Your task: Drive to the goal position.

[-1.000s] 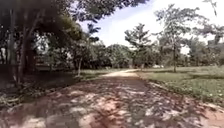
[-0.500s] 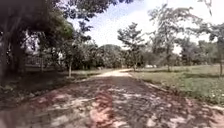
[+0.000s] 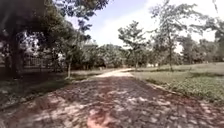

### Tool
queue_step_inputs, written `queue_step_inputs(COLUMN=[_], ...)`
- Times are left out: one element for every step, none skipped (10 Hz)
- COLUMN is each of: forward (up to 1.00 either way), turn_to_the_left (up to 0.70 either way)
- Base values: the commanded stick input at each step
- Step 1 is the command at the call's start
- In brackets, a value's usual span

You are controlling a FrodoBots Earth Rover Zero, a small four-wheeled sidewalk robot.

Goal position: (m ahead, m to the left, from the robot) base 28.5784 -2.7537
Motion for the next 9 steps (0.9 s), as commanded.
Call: queue_step_inputs(forward=[0.7, 0.7, 0.7, 0.7, 0.7, 0.7, 0.7, 0.7, 0.7], turn_to_the_left=[0.0, 0.0, 0.0, 0.0, 0.0, 0.0, 0.0, 0.0, 0.0])
